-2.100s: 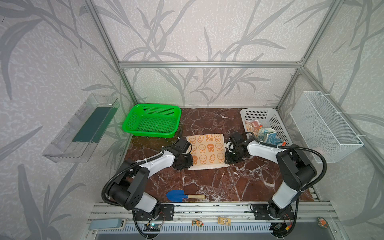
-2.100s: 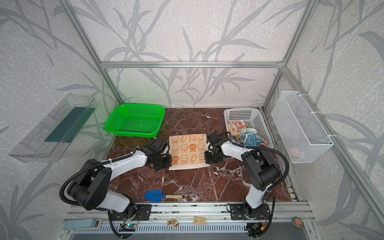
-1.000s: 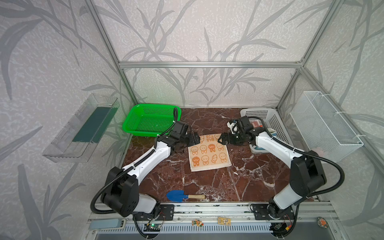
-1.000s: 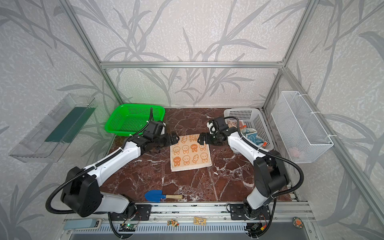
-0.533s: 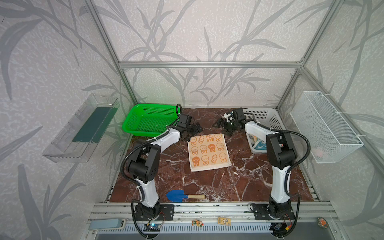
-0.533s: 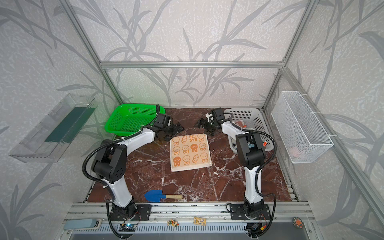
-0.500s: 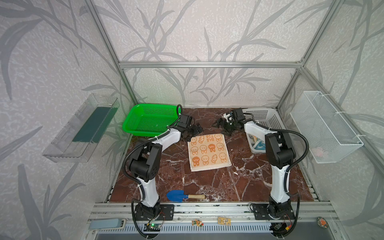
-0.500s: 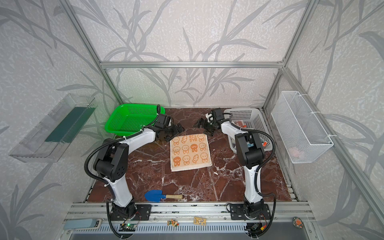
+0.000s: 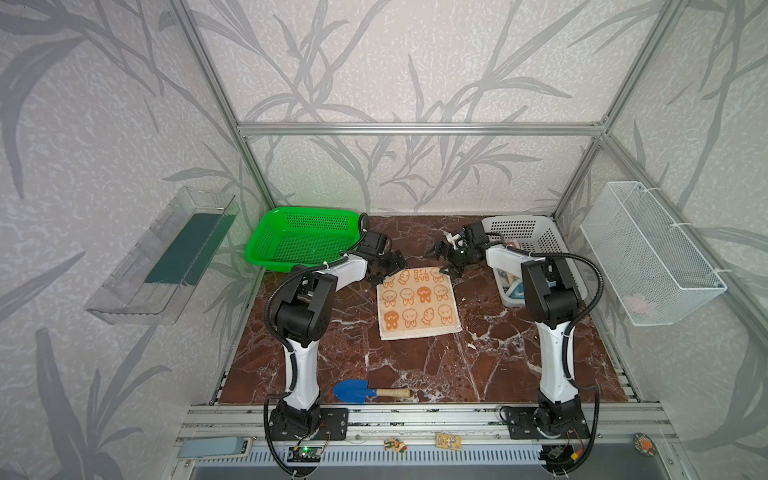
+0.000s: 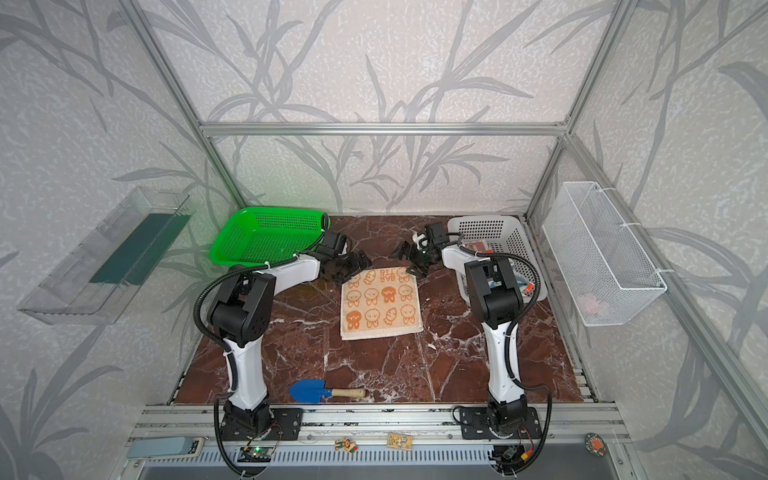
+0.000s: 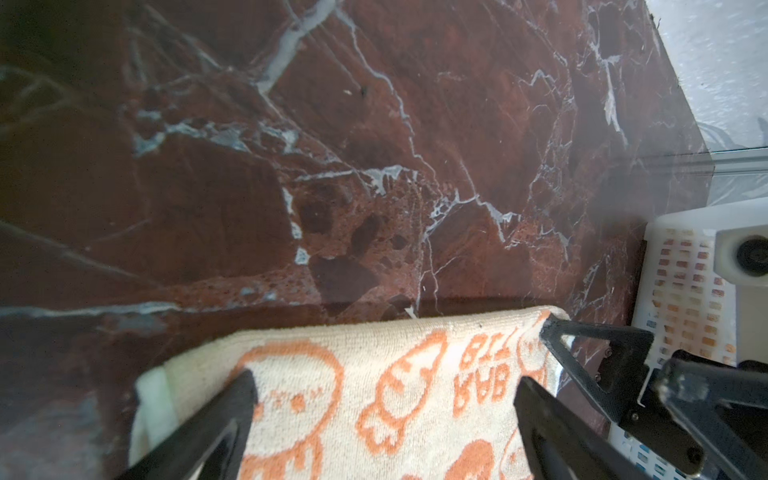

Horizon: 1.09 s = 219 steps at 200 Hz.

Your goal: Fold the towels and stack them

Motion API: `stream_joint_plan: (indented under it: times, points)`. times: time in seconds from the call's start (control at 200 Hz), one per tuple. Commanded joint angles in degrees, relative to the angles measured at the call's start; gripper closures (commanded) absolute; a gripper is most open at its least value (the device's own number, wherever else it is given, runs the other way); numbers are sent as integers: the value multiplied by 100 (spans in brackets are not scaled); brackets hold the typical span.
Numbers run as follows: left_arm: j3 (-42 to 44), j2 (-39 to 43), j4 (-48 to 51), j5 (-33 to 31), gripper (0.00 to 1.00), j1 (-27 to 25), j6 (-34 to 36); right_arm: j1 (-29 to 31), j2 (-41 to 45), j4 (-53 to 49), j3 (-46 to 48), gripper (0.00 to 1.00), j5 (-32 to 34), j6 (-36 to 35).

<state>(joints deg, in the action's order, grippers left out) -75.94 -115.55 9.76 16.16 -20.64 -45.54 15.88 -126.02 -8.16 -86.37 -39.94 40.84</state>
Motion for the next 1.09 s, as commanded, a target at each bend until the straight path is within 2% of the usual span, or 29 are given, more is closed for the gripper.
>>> stream_joint_plan:
  times: [0.0,0.19,0.36,0.535,0.715,0.805,1.09]
  points:
    - [105,-227,265,-151,1,-107,183,-228,106,-517,525,1,415,-364]
    - [157,-250,325,-174,1,-431,267,-340,302,-1125,569,1,599,-1078]
    - [150,161,413,-238,1,-464,342,-340,863,-1557,383,1,734,-1518]
    - [-269,648,942,-524,1,-461,961,-323,1278,-2194,43,1,1302,-2054]
    - [-393,674,1064,-440,1,-433,1314,-15,885,-2915,-541,0,2275,-2750]
    - [-152,775,875,-335,1,-434,1293,90,654,-3032,-698,6,2676,-2904]
    - [469,1037,667,-377,1,-428,1313,99,89,-3187,-1181,32,3027,-3037]
